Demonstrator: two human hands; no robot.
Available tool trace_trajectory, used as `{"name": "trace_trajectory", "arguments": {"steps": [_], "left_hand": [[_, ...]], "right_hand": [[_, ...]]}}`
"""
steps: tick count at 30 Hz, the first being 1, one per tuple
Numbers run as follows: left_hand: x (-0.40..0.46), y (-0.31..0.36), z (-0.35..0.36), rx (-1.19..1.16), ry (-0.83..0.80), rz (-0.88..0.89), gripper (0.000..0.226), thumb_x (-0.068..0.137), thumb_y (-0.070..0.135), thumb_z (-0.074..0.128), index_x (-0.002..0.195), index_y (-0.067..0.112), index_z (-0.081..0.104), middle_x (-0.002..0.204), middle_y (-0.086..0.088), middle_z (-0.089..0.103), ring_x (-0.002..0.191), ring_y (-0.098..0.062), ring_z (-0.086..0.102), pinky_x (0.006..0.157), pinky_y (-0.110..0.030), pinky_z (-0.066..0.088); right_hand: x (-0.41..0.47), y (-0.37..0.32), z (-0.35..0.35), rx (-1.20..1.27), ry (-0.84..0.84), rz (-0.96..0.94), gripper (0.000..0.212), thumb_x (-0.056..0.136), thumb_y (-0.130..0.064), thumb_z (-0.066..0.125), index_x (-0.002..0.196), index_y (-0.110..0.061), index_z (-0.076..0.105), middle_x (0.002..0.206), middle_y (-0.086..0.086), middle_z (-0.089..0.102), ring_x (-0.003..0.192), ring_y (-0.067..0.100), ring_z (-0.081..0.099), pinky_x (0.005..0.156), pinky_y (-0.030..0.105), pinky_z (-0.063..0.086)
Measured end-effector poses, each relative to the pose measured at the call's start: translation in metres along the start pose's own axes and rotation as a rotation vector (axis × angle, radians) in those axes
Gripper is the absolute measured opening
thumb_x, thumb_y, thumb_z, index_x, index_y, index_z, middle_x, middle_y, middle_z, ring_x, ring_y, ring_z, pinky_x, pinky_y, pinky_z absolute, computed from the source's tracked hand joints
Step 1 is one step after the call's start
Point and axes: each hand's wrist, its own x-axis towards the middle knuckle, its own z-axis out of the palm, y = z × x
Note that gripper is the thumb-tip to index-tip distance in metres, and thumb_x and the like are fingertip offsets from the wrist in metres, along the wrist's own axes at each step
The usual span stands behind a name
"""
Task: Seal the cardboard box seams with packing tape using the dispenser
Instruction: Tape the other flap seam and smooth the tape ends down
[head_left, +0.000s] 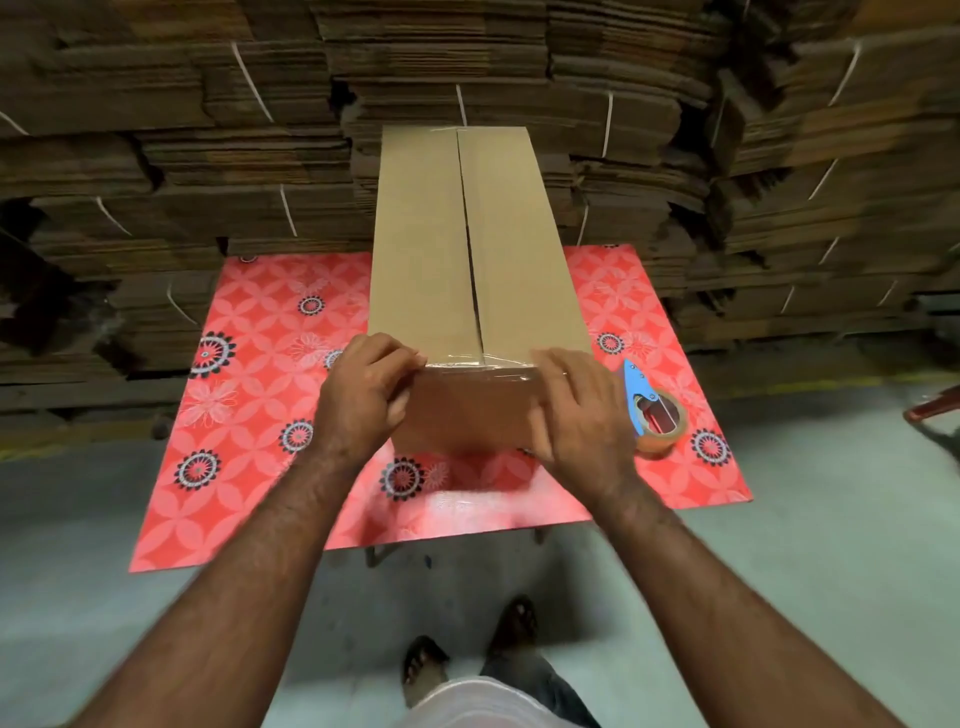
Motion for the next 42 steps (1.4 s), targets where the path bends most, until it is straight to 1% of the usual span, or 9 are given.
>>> {"name": "trace_trajectory", "arguments": {"steps": [2, 7, 14, 17, 20, 23, 30, 35, 42], "left_hand": [[0.000, 0.003, 0.001, 0.008, -0.006, 0.000, 0.024, 0.078, -0.002, 0.071, 0.099, 0.009, 0.073, 0.094, -0.008, 0.066, 0.088, -0.034, 0.060, 0.075, -0.042, 0.048], [0.000, 0.004, -0.002, 0.041, -0.021, -0.013, 0.026, 0.077, -0.006, 0.068, 0.099, 0.007, 0.072, 0.095, -0.009, 0.065, 0.089, -0.034, 0.057, 0.076, -0.037, 0.044], [0.002, 0.003, -0.001, 0.021, -0.044, -0.017, 0.032, 0.072, -0.014, 0.068, 0.098, 0.005, 0.072, 0.095, -0.010, 0.064, 0.093, -0.033, 0.057, 0.080, -0.024, 0.036], [0.001, 0.004, 0.000, 0.020, -0.030, -0.011, 0.031, 0.072, -0.013, 0.065, 0.098, 0.004, 0.072, 0.094, -0.011, 0.065, 0.093, -0.033, 0.056, 0.081, -0.026, 0.036], [0.000, 0.006, 0.003, 0.011, 0.000, -0.007, 0.028, 0.075, -0.006, 0.060, 0.099, 0.003, 0.072, 0.095, -0.012, 0.065, 0.093, -0.034, 0.056, 0.082, -0.029, 0.039], [-0.004, 0.002, 0.004, 0.025, 0.012, 0.016, 0.028, 0.079, -0.011, 0.065, 0.103, 0.002, 0.072, 0.097, -0.012, 0.066, 0.094, -0.034, 0.057, 0.083, -0.030, 0.042], [-0.005, 0.003, -0.006, 0.075, -0.055, 0.025, 0.043, 0.069, -0.007, 0.068, 0.109, 0.008, 0.070, 0.106, -0.008, 0.066, 0.101, -0.030, 0.058, 0.094, -0.042, 0.048], [-0.016, 0.064, 0.023, 0.417, -0.214, 0.036, 0.086, 0.069, 0.025, 0.068, 0.148, 0.005, 0.041, 0.157, -0.014, 0.038, 0.148, -0.029, 0.030, 0.123, -0.054, 0.014], [-0.026, 0.059, 0.031, 0.548, -0.256, -0.010, 0.099, 0.065, 0.018, 0.070, 0.155, 0.008, 0.029, 0.162, -0.008, 0.031, 0.151, -0.022, 0.025, 0.121, -0.054, 0.016]], "right_hand": [[0.020, -0.034, 0.005, 0.163, -0.004, -0.033, 0.015, 0.089, -0.019, 0.057, 0.094, -0.009, 0.068, 0.089, 0.009, 0.065, 0.086, 0.031, 0.059, 0.077, 0.041, 0.045], [0.041, -0.036, 0.016, 0.115, -0.383, 0.137, 0.039, 0.084, -0.038, 0.041, 0.087, -0.014, 0.071, 0.082, 0.009, 0.071, 0.079, 0.034, 0.066, 0.064, 0.036, 0.048], [0.024, 0.023, -0.001, 0.015, -0.302, 0.405, 0.031, 0.088, -0.032, 0.050, 0.081, -0.011, 0.072, 0.071, 0.014, 0.069, 0.071, 0.036, 0.062, 0.057, 0.032, 0.033], [0.025, 0.012, -0.012, 0.040, -0.029, 0.420, 0.029, 0.083, -0.032, 0.047, 0.074, -0.012, 0.066, 0.067, 0.006, 0.064, 0.066, 0.032, 0.059, 0.055, 0.032, 0.033], [0.027, -0.022, 0.000, 0.132, 0.006, 0.115, 0.038, 0.080, -0.018, 0.056, 0.114, -0.008, 0.068, 0.112, 0.011, 0.068, 0.107, 0.030, 0.061, 0.092, 0.041, 0.046], [0.016, -0.044, 0.022, 0.005, -0.323, -0.057, 0.086, 0.069, -0.013, 0.062, 0.151, -0.002, 0.036, 0.156, 0.014, 0.038, 0.146, 0.029, 0.032, 0.121, 0.047, 0.021], [-0.001, 0.006, 0.009, -0.248, -0.327, 0.016, 0.087, 0.070, -0.009, 0.060, 0.152, -0.004, 0.036, 0.159, 0.012, 0.035, 0.147, 0.026, 0.032, 0.121, 0.048, 0.017], [0.009, -0.009, 0.021, -0.243, -0.312, -0.057, 0.080, 0.072, -0.020, 0.056, 0.148, 0.002, 0.042, 0.154, 0.019, 0.040, 0.145, 0.032, 0.036, 0.120, 0.052, 0.019], [0.011, -0.004, 0.025, -0.193, -0.335, -0.104, 0.084, 0.072, -0.006, 0.066, 0.150, -0.001, 0.038, 0.156, 0.016, 0.038, 0.144, 0.032, 0.037, 0.118, 0.049, 0.025]]}}
